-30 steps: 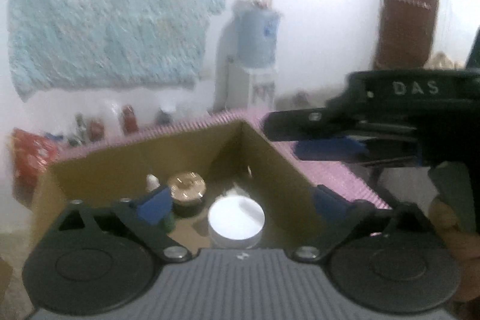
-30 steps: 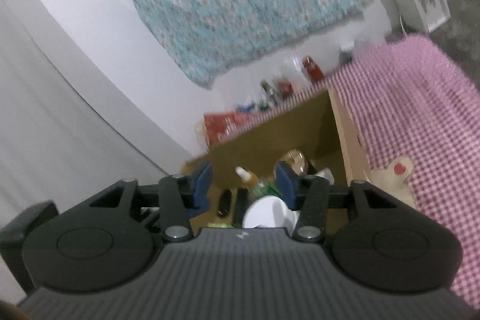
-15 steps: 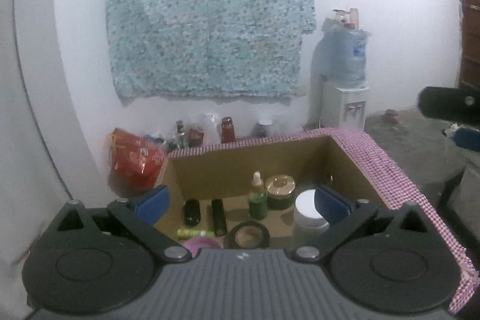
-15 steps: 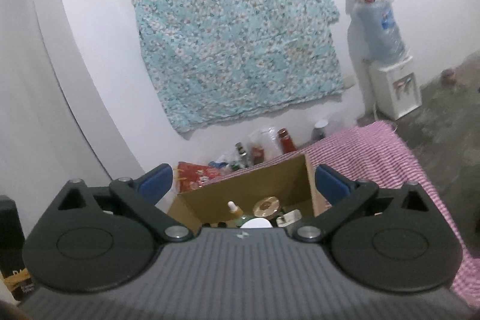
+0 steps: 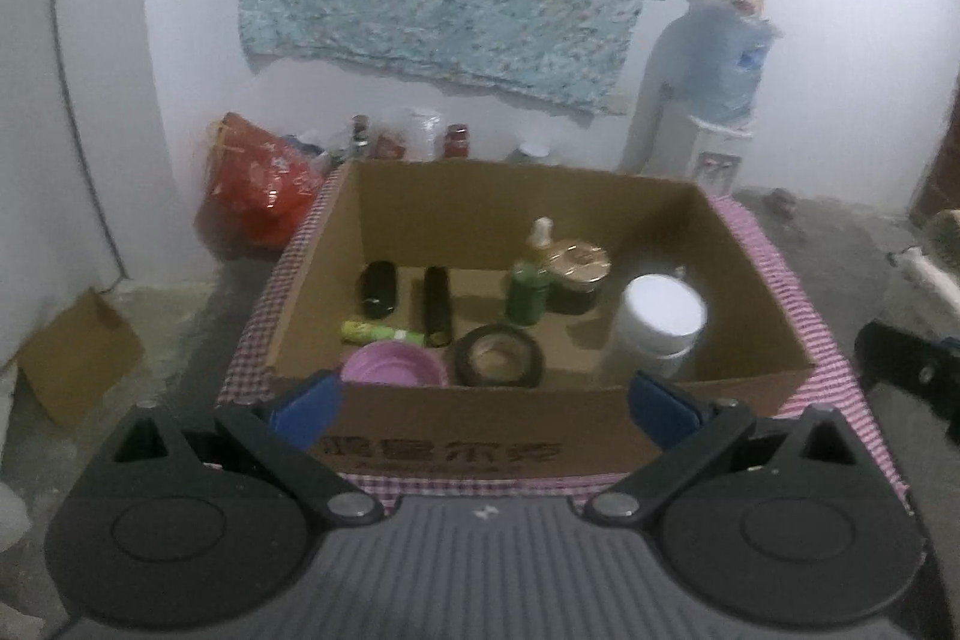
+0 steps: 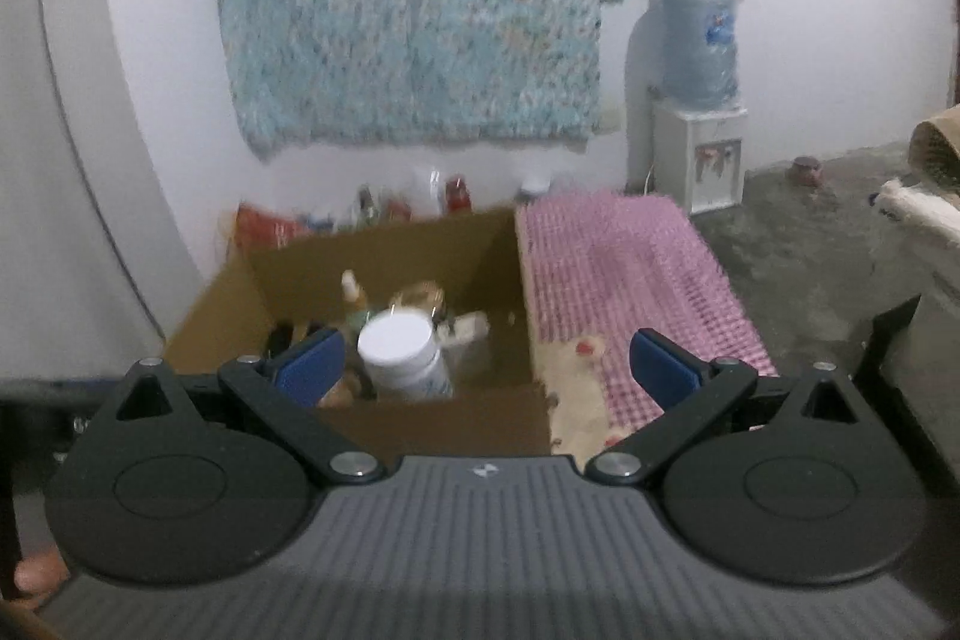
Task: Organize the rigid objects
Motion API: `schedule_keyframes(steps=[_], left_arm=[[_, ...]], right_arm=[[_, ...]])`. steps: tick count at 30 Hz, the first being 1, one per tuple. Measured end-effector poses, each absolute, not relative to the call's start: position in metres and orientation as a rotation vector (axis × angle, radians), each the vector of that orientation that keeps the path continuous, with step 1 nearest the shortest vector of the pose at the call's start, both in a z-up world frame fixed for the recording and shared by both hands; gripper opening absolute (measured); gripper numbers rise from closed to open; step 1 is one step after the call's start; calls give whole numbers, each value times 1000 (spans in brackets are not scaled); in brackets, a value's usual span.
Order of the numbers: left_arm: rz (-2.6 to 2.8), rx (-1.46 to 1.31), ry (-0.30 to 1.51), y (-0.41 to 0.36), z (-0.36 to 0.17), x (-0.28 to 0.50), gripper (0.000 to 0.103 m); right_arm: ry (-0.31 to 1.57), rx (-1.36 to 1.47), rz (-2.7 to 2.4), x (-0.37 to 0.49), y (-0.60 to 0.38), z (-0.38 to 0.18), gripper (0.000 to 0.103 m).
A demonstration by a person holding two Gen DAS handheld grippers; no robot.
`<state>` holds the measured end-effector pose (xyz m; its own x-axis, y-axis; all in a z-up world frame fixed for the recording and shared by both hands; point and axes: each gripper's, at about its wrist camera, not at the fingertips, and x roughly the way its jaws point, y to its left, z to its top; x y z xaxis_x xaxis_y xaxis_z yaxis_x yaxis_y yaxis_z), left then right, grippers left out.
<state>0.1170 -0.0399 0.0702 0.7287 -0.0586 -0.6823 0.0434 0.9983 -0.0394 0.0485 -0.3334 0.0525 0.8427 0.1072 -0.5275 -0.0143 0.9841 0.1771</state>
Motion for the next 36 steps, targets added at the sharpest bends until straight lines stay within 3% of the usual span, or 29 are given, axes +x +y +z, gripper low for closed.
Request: schedule_keyframes(steps=[12,36], left_arm=[[-29,61,797,-44,58,125,103],[-17,49,802,-40,55,129,103]], right_arm=[[718,87,113,94,-287,23,102],[729,41,89,107,-293,11,102]])
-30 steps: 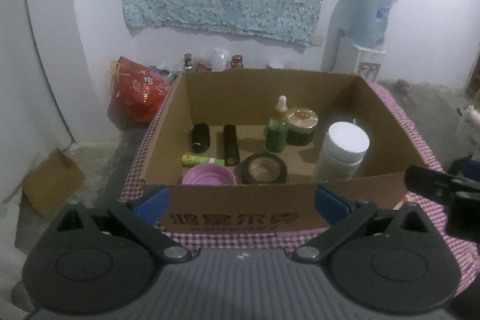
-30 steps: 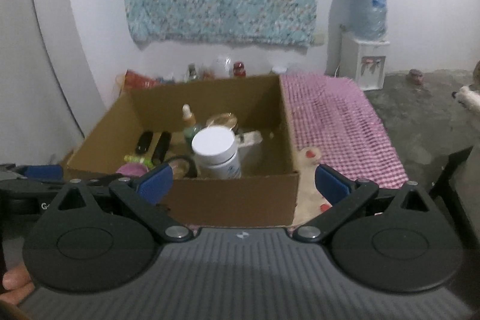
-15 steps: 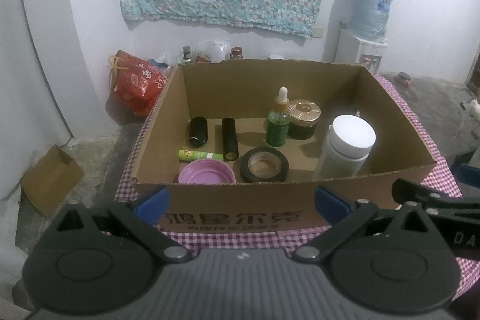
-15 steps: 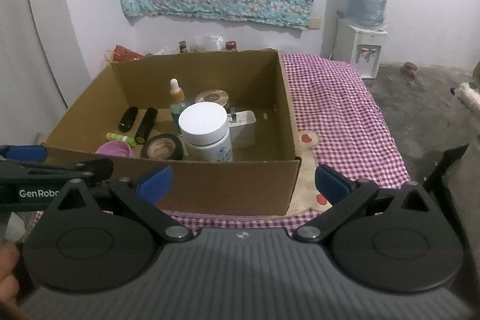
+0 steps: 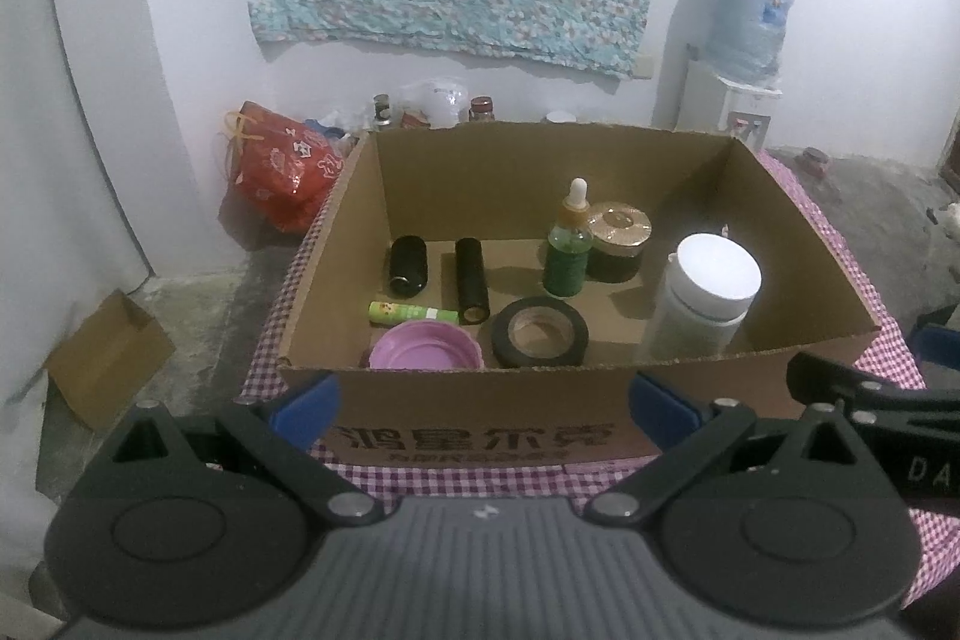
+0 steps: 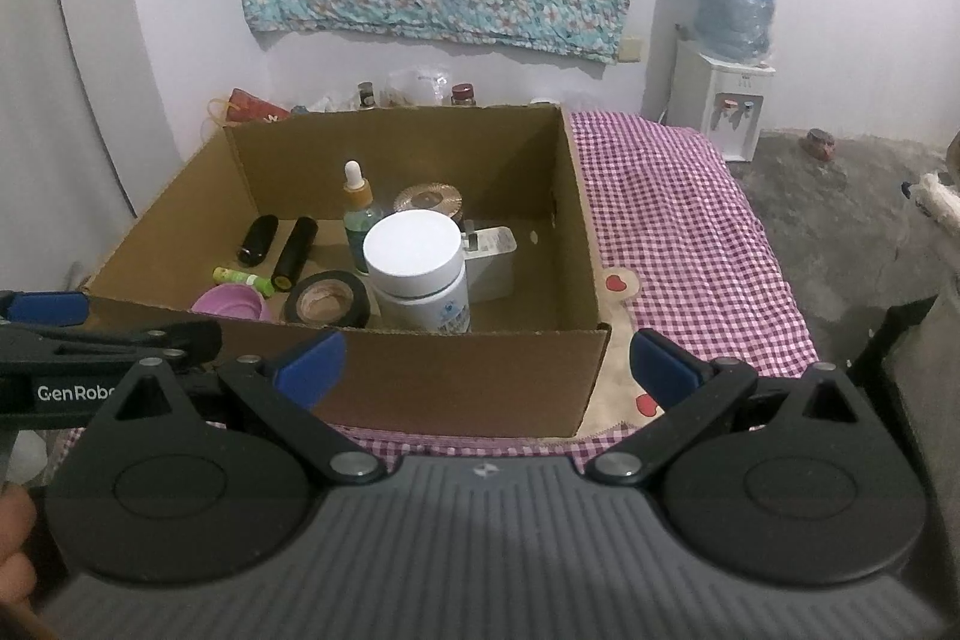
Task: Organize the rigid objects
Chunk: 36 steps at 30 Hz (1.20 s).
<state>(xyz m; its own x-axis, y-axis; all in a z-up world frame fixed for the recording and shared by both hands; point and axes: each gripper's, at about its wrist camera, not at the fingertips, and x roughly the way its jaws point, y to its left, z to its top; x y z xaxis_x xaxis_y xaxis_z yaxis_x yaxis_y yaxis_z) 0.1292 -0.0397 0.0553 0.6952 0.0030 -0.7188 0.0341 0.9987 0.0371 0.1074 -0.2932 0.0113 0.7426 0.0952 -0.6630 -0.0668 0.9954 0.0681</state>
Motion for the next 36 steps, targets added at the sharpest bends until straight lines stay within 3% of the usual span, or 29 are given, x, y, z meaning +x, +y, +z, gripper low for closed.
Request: schedule_keyframes(steps=[36], left_arm=[[-3,50,787,-33,60,128,103]], right_arm=[[718,27,102,109,-290,16,102]])
